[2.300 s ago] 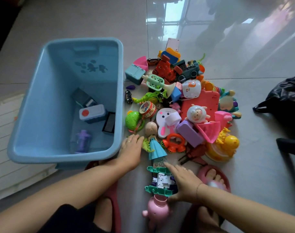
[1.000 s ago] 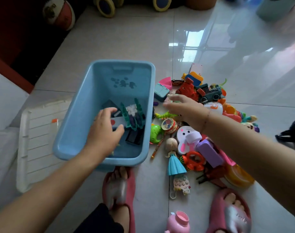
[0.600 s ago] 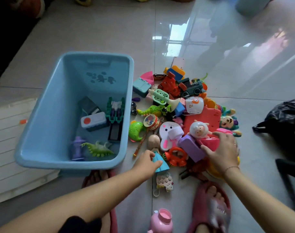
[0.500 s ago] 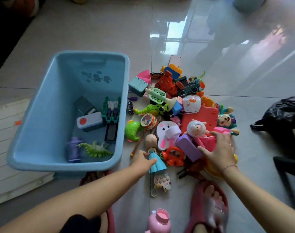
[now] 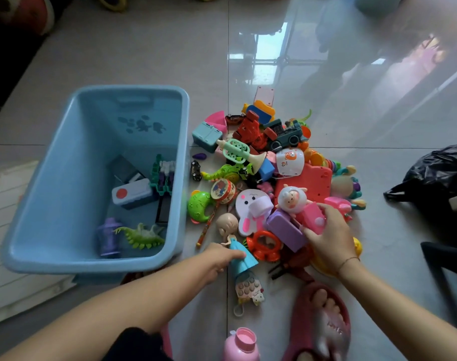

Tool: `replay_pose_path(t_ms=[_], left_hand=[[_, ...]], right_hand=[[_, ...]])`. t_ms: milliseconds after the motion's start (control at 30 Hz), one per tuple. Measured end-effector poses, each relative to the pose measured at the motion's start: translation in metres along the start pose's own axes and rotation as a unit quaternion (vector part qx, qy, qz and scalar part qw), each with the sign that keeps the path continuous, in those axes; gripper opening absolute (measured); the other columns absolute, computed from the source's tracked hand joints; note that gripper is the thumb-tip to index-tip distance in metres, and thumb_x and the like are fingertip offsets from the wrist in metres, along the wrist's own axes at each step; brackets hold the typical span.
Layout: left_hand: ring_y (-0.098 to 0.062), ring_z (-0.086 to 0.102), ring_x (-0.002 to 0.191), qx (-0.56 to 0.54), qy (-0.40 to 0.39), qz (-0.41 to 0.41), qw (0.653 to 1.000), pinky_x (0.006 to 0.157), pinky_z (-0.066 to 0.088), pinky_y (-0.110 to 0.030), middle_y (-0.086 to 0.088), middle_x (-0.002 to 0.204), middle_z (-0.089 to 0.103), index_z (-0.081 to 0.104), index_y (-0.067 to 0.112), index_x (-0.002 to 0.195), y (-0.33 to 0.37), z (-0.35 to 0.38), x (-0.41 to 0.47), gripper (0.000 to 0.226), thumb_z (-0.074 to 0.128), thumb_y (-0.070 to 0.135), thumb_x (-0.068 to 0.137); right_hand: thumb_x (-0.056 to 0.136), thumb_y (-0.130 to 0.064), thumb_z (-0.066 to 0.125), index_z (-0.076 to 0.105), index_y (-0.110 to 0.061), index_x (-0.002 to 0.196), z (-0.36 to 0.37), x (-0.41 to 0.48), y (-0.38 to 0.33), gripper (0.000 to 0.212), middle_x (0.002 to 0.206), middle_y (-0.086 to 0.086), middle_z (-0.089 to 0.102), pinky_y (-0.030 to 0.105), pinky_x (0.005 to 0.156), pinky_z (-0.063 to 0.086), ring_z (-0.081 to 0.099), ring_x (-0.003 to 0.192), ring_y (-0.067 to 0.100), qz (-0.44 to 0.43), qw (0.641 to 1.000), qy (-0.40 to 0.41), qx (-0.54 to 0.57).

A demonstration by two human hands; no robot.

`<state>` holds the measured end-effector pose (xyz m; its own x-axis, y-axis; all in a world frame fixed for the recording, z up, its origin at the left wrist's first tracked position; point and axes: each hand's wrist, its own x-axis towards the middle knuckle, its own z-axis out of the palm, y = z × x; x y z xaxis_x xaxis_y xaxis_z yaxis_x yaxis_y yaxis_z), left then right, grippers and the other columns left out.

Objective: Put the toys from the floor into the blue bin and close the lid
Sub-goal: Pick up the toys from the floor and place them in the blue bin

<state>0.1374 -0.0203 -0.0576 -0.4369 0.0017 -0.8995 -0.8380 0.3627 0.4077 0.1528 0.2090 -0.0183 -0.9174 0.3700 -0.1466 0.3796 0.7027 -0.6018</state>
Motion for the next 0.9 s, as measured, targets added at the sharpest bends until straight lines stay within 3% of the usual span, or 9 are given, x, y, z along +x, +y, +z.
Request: replay_pose_path(t_ms=[133, 267, 367, 500, 633, 667, 733, 800, 900], left_hand=[[-0.007, 0.059, 0.071, -0.052, -0.043, 0.004, 0.998, 0.049, 0.046, -0.015, -0.002, 0.085, 0.064, 0.058, 0.005, 0.118, 0.016, -0.014, -0.031, 0.037, 0.065, 0.016, 0.083], [-0.018, 0.062, 0.095, -0.124, -0.104, 0.073, 0.984, 0.079, 0.053, -0.031, -0.012, 0.105, 0.066, 0.060, 0.006, 0.108, 0.039, -0.044, -0.087, 0.026, 0.061, 0.011, 0.083], [-0.017, 0.064, 0.088, -0.218, -0.128, 0.173, 0.952, 0.073, 0.054, -0.029, -0.011, 0.098, 0.069, 0.064, 0.006, 0.104, 0.054, -0.095, -0.133, 0.032, 0.063, 0.012, 0.072], [-0.012, 0.062, 0.079, -0.190, 0.077, 0.286, 0.936, 0.068, 0.051, -0.022, -0.004, 0.089, 0.068, 0.063, 0.011, 0.094, 0.054, -0.187, -0.153, 0.012, 0.055, 0.008, 0.086], [-0.017, 0.060, 0.083, -0.122, 0.250, 0.253, 0.927, 0.077, 0.049, -0.032, -0.012, 0.105, 0.065, 0.060, 0.012, 0.096, 0.034, -0.244, -0.111, 0.011, 0.057, 0.005, 0.088], [-0.020, 0.060, 0.086, -0.102, 0.271, 0.237, 0.927, 0.078, 0.048, -0.033, -0.015, 0.109, 0.064, 0.061, 0.007, 0.102, 0.029, -0.248, -0.101, 0.015, 0.060, 0.006, 0.087], [-0.027, 0.057, 0.098, -0.025, 0.325, 0.197, 0.925, 0.080, 0.047, -0.035, -0.020, 0.116, 0.058, 0.053, -0.002, 0.120, 0.026, -0.244, -0.091, 0.043, 0.066, 0.016, 0.083], [-0.033, 0.045, 0.122, 0.070, 0.385, 0.185, 0.902, 0.099, 0.039, -0.040, -0.021, 0.135, 0.042, 0.038, -0.001, 0.137, 0.032, -0.225, -0.094, 0.074, 0.073, 0.026, 0.077], [-0.026, 0.041, 0.126, 0.101, 0.377, 0.315, 0.865, 0.107, 0.032, -0.033, -0.012, 0.138, 0.038, 0.037, 0.009, 0.138, 0.045, -0.181, -0.108, 0.069, 0.071, 0.022, 0.079]], right_hand=[[0.075, -0.031, 0.076, 0.054, -0.020, 0.113, -0.016, -0.009, -0.045, 0.046, 0.098, 0.001, 0.062, 0.032, 0.073, 0.049, 0.059, 0.086, 0.021, 0.026, 0.991, 0.002, 0.128], [0.080, -0.031, 0.070, 0.059, -0.013, 0.108, -0.044, -0.005, -0.112, 0.035, 0.088, 0.000, 0.065, 0.020, 0.065, 0.053, 0.065, 0.082, 0.016, 0.036, 0.953, -0.032, 0.300], [0.082, -0.029, 0.068, 0.059, -0.012, 0.112, -0.054, 0.003, -0.166, 0.035, 0.097, 0.003, 0.068, 0.018, 0.068, 0.053, 0.067, 0.085, 0.012, -0.003, 0.921, -0.091, 0.380], [0.085, -0.009, 0.064, 0.056, 0.003, 0.113, -0.015, -0.006, -0.234, 0.032, 0.093, 0.008, 0.068, 0.016, 0.064, 0.051, 0.069, 0.072, 0.006, -0.026, 0.871, -0.254, 0.419], [0.087, -0.001, 0.059, 0.051, 0.006, 0.117, 0.041, -0.022, -0.268, 0.032, 0.110, 0.025, 0.062, 0.034, 0.087, 0.055, 0.068, 0.090, 0.027, 0.020, 0.822, -0.367, 0.435], [0.089, -0.002, 0.057, 0.048, 0.006, 0.122, 0.045, -0.021, -0.272, 0.035, 0.109, 0.022, 0.061, 0.030, 0.085, 0.054, 0.067, 0.087, 0.022, 0.034, 0.814, -0.375, 0.441], [0.091, -0.011, 0.057, 0.041, -0.005, 0.135, 0.043, -0.010, -0.268, 0.048, 0.116, 0.013, 0.057, 0.026, 0.082, 0.048, 0.062, 0.091, 0.013, 0.040, 0.835, -0.363, 0.411], [0.090, -0.018, 0.059, 0.046, -0.007, 0.133, 0.034, 0.010, -0.243, 0.046, 0.123, 0.008, 0.057, 0.028, 0.082, 0.047, 0.057, 0.100, 0.014, 0.013, 0.892, -0.304, 0.334], [0.089, -0.016, 0.060, 0.060, -0.006, 0.117, 0.012, 0.036, -0.175, 0.030, 0.111, 0.008, 0.063, 0.017, 0.069, 0.048, 0.059, 0.088, 0.012, 0.028, 0.955, -0.172, 0.242]])
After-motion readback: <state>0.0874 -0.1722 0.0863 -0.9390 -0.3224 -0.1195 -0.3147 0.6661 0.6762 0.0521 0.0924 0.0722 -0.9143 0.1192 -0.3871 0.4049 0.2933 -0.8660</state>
